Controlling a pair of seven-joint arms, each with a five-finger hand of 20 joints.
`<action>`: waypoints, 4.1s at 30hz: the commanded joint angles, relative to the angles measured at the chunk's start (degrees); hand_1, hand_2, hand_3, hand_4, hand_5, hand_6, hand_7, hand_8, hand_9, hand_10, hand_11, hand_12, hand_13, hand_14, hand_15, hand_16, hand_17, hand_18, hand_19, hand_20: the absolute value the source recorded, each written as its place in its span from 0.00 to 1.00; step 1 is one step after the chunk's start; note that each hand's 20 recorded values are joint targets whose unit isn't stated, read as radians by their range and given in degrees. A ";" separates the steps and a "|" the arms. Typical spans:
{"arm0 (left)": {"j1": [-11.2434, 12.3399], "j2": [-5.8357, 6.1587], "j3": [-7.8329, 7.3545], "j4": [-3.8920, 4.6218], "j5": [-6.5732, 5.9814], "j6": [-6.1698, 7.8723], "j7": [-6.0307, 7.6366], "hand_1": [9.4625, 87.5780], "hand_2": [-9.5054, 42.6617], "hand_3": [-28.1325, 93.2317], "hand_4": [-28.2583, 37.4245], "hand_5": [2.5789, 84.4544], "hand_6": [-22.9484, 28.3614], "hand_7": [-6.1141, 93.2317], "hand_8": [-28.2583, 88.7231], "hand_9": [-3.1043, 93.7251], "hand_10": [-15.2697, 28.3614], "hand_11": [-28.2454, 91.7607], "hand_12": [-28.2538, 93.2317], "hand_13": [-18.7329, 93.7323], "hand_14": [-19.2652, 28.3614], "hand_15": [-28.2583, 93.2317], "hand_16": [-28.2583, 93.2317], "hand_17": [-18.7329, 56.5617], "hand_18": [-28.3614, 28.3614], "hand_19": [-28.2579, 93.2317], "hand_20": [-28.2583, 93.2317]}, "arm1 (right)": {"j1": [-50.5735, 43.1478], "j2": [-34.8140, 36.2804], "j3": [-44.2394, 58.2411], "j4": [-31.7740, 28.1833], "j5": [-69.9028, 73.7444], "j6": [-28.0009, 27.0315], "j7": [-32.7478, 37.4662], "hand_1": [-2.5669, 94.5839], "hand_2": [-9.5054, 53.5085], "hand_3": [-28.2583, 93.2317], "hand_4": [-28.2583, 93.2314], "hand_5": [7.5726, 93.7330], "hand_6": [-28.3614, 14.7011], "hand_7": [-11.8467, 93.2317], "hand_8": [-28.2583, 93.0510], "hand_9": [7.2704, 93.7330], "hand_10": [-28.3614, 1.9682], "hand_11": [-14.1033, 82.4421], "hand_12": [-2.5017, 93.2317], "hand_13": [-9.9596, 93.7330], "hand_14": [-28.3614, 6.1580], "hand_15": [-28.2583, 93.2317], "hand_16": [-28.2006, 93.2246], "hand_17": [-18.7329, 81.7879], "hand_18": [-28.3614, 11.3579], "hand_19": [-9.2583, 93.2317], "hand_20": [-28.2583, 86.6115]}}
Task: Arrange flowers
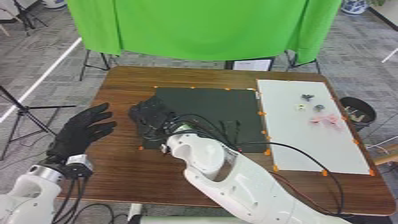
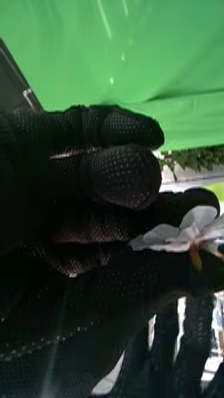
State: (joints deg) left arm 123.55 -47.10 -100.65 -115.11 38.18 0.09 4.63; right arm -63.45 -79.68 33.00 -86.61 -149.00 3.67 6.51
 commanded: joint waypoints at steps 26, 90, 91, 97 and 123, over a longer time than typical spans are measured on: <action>-2.23 0.72 1.63 1.10 0.48 -0.75 -0.59 0.21 0.13 0.83 0.00 0.34 0.56 0.28 0.14 0.29 0.66 0.47 0.35 0.37 0.78 0.58 0.19 0.15 0.89 0.62 0.28 | 2.16 -0.25 -3.06 4.74 -6.01 2.57 8.68 0.42 0.00 0.87 0.00 0.55 0.73 0.64 0.23 0.70 0.69 0.50 0.35 0.66 0.64 0.83 0.44 0.41 0.28 0.79 0.62; 7.60 -5.91 -2.73 -2.35 1.52 0.70 -1.12 0.21 0.13 0.83 0.00 0.34 0.56 0.29 0.14 0.29 0.66 0.48 0.35 0.37 0.78 0.58 0.19 0.15 0.90 0.62 0.28 | -22.07 36.70 36.80 -17.68 6.59 -3.79 15.50 0.36 0.00 1.00 0.01 0.24 0.58 0.61 0.05 0.29 0.54 0.46 0.27 0.51 0.57 0.85 0.39 0.39 0.29 0.81 0.59; 7.73 -5.93 -2.83 -2.46 1.48 0.80 -1.17 0.21 0.13 0.83 0.00 0.34 0.56 0.29 0.14 0.29 0.66 0.48 0.35 0.37 0.78 0.58 0.19 0.15 0.90 0.62 0.28 | -23.00 37.14 37.76 -17.74 6.45 -4.48 15.83 0.36 0.00 1.00 0.01 0.23 0.58 0.60 0.05 0.27 0.53 0.44 0.26 0.50 0.57 0.84 0.38 0.38 0.29 0.80 0.59; 8.59 -6.30 -3.49 -2.75 1.55 1.11 -0.99 0.21 0.13 0.83 0.00 0.34 0.56 0.29 0.14 0.29 0.66 0.48 0.35 0.37 0.78 0.58 0.19 0.15 0.90 0.62 0.28 | -27.77 39.27 42.20 -17.06 6.01 -5.63 17.68 0.36 0.00 1.00 0.00 0.22 0.59 0.58 0.06 0.30 0.55 0.46 0.27 0.50 0.57 0.84 0.36 0.37 0.29 0.80 0.59; 8.54 -6.68 -3.92 -2.82 1.64 0.86 -1.37 0.21 0.13 0.83 0.00 0.34 0.56 0.29 0.14 0.29 0.66 0.48 0.35 0.37 0.78 0.58 0.19 0.15 0.89 0.62 0.28 | -27.71 39.38 43.44 -10.77 6.15 -12.94 17.42 0.36 0.00 0.98 0.00 0.31 0.71 0.53 0.06 0.43 0.62 0.45 0.25 0.57 0.62 0.81 0.40 0.37 0.27 0.77 0.59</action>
State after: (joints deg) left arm 131.81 -53.23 -104.68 -117.76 39.57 0.76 3.82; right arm -92.88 -40.05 77.58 -98.78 -142.05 -9.99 23.99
